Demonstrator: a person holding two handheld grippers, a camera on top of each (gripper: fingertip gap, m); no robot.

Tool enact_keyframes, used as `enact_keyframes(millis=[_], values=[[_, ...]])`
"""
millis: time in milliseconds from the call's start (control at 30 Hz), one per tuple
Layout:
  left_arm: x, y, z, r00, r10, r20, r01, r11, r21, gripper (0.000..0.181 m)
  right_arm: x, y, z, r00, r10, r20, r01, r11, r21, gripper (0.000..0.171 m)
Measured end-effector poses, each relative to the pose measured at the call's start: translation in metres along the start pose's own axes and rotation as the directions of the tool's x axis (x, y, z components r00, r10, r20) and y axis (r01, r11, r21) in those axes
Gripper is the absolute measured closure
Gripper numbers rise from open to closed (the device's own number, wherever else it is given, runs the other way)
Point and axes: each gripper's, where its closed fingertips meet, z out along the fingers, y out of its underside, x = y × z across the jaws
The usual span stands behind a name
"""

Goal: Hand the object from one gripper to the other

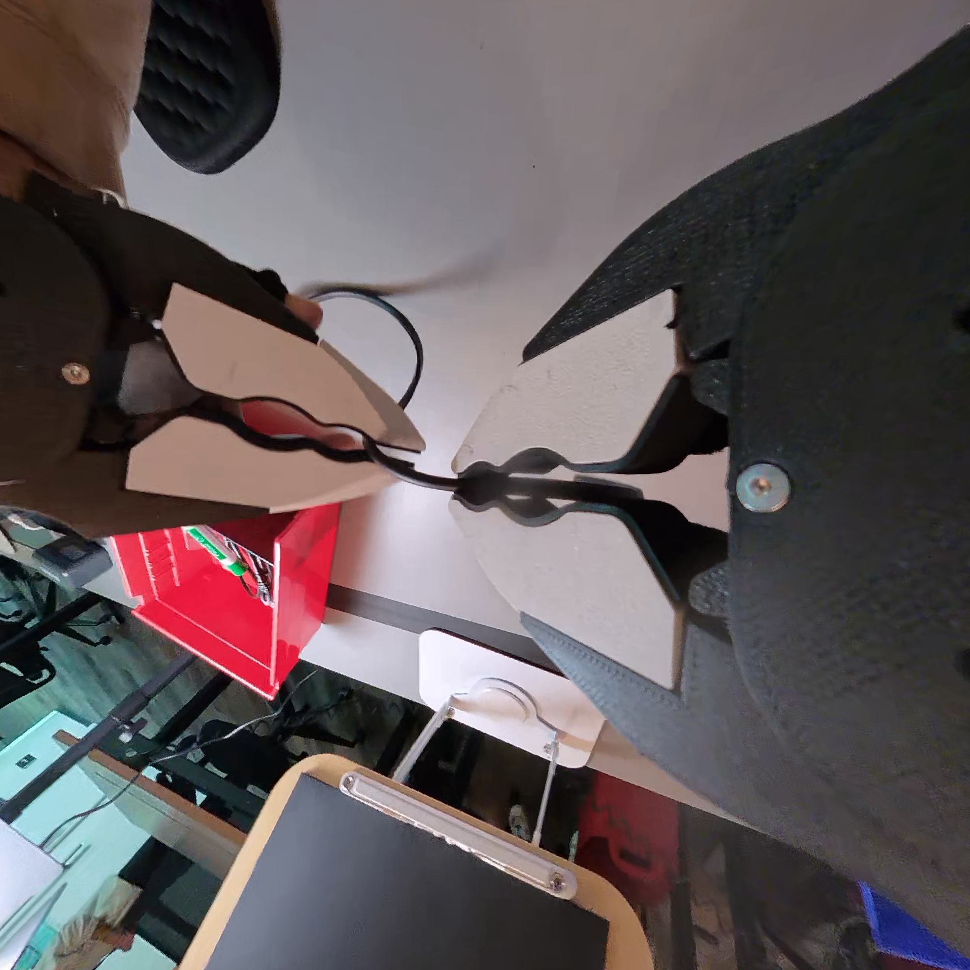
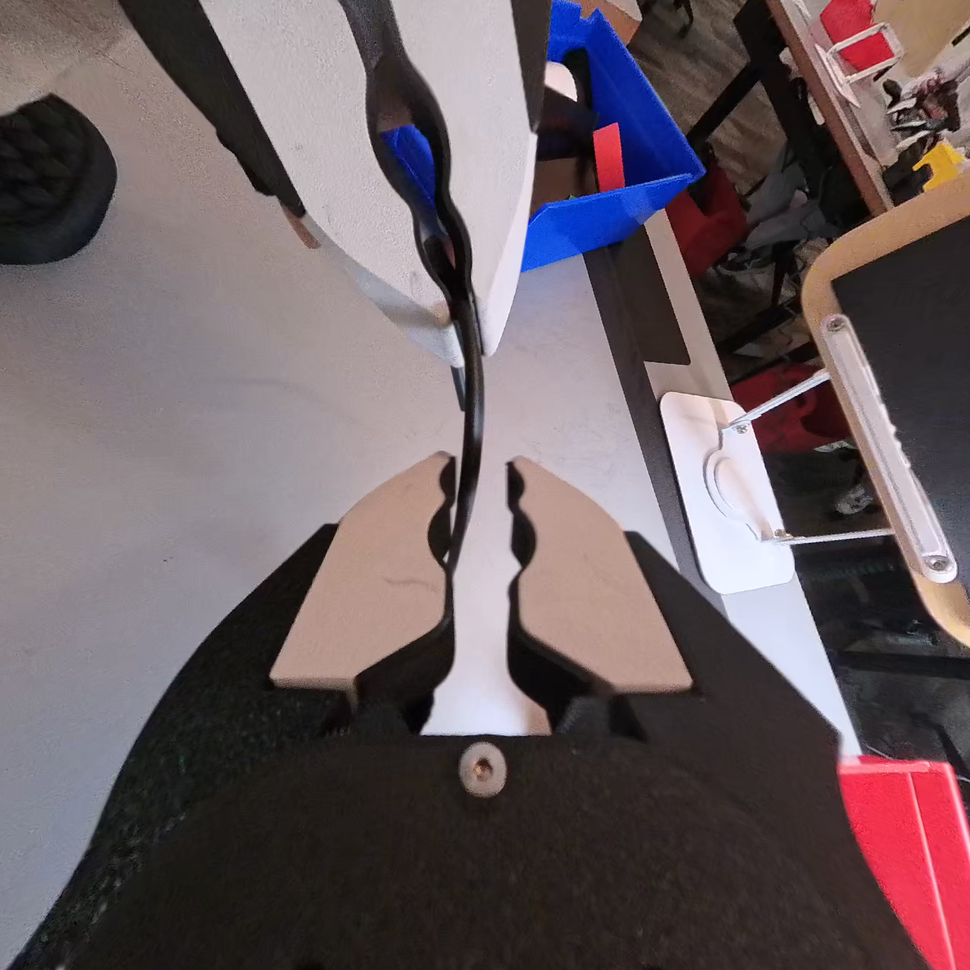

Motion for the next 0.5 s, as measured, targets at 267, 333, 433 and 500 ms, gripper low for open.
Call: enact_keyframes(millis=[267,333,433,500], values=[[0.007,0.01,0.008,1.0,-0.012,-0.019,0.01,0.996,-0.084,0.149,-0.001,0.006,0.005,0.999,-0.01,-0.042,0.005,0.993,-0.116,0.167],[0.013,0.008,0.015,0.999,0.033,-0.019,-0.035,0.994,-0.099,0.154,-0.005,0.006,0.009,0.999,-0.007,-0.035,0.002,0.992,-0.13,0.167],[0.015,0.008,0.02,0.998,0.066,-0.005,-0.066,0.992,-0.104,0.176,-0.01,0.005,0.015,0.999,-0.024,-0.031,0.019,0.99,-0.142,0.167],[0.012,0.005,0.017,0.999,0.05,-0.006,-0.051,0.995,-0.081,0.176,-0.008,0.001,0.013,0.999,-0.027,-0.044,0.022,0.994,-0.111,0.166]])
